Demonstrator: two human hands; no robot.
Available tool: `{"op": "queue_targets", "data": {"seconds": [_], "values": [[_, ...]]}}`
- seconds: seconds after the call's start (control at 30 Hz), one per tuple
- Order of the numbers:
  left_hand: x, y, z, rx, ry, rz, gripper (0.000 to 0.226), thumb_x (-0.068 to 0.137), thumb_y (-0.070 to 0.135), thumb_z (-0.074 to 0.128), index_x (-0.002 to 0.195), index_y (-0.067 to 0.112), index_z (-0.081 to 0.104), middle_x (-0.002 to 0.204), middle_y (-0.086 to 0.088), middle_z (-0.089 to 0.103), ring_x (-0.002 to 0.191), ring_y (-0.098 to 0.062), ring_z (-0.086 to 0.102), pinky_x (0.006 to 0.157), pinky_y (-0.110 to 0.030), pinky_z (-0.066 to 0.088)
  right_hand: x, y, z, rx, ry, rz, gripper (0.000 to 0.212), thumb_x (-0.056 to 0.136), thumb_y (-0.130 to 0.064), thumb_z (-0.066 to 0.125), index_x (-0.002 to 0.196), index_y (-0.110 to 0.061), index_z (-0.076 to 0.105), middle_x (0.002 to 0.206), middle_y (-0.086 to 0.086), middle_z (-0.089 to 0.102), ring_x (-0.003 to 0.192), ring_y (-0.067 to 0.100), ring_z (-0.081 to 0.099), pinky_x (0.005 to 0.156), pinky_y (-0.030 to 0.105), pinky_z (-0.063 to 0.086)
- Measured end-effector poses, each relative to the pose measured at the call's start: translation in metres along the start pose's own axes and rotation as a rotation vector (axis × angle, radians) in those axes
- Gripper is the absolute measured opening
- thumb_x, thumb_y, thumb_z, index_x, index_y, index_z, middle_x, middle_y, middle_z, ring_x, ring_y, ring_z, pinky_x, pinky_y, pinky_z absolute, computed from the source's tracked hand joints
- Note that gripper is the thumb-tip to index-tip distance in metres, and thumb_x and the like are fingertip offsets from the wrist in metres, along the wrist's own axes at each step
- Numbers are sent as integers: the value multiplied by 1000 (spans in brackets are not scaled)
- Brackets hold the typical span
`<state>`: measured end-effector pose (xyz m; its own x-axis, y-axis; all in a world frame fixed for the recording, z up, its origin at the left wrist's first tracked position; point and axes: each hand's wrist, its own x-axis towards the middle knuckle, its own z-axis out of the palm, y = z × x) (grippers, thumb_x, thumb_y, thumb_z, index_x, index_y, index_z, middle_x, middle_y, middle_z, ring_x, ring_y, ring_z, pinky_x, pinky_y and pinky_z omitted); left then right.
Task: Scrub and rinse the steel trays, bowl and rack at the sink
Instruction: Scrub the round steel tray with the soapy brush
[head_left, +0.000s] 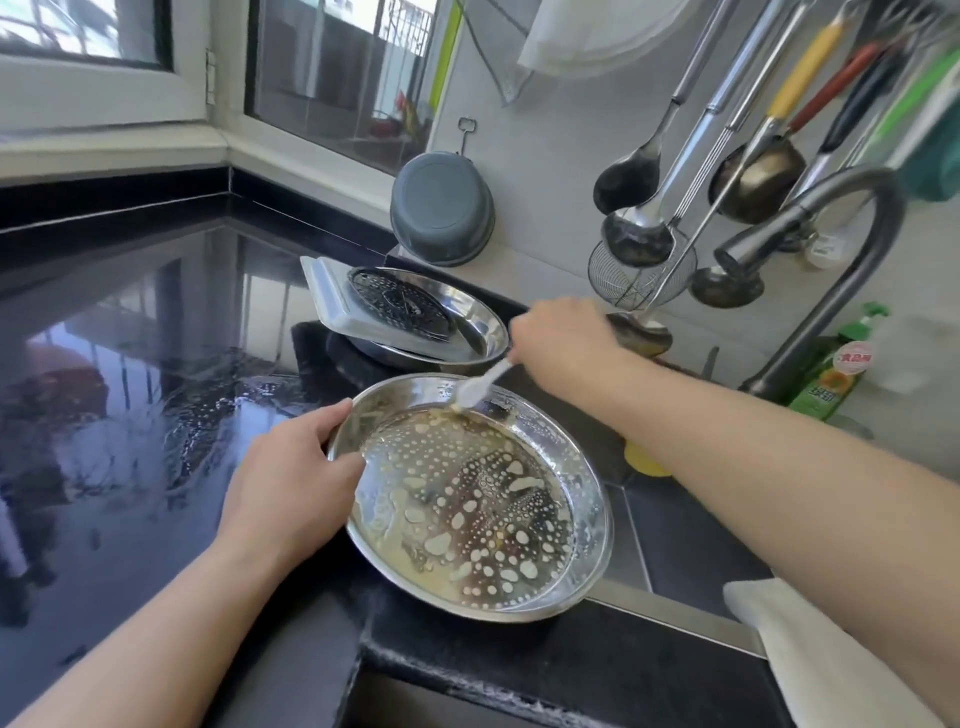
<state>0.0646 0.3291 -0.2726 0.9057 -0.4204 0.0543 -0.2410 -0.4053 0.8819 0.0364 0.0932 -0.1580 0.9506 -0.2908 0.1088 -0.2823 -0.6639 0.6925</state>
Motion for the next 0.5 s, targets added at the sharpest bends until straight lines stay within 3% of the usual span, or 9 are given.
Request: {"op": "queue_targets", "data": {"seconds": [0.1, 0.2, 0.3, 0.4, 0.5], "values": [[-4, 5, -2, -21, 7, 16, 59, 75, 25, 56, 88, 82, 51, 80, 37, 65, 80, -16, 69, 73, -40, 60, 15, -34, -6, -93, 207, -175, 6, 97, -27, 67, 94, -22, 66, 93, 0, 67, 85, 27, 69, 60, 34, 39], [-2, 3, -1, -24, 17, 24, 62, 79, 16, 58, 95, 75, 47, 80, 37, 65, 77, -18, 70, 73, -40, 60, 16, -32, -7, -113, 296, -244, 10, 97, -30, 66, 96, -21, 67, 96, 0, 69, 86, 27, 70, 58, 34, 36], [1, -2, 1, -1, 20, 32, 65, 80, 13, 60, 104, 72, 49, 70, 42, 60, 90, -15, 67, 83, -39, 58, 6, -4, 3, -128, 132, -102, 16, 99, -28, 61, 109, -18, 69, 107, 4, 69, 100, 33, 69, 66, 35, 40], [3, -4, 3, -21, 19, 34, 55, 81, 10, 61, 117, 51, 71, 81, 29, 68, 92, -14, 64, 79, -34, 53, -5, 20, 15, -108, -114, 83, 24, 100, -35, 61, 116, -18, 68, 115, 6, 68, 108, 32, 66, 72, 35, 41], [6, -6, 6, -11, 25, 43, 57, 83, 9, 61, 126, 46, 71, 95, 24, 73, 90, -8, 59, 75, -29, 44, -2, 11, 10, -86, -48, 50, 16, 100, -27, 61, 112, -21, 69, 112, 3, 69, 106, 31, 67, 70, 34, 39]]}}
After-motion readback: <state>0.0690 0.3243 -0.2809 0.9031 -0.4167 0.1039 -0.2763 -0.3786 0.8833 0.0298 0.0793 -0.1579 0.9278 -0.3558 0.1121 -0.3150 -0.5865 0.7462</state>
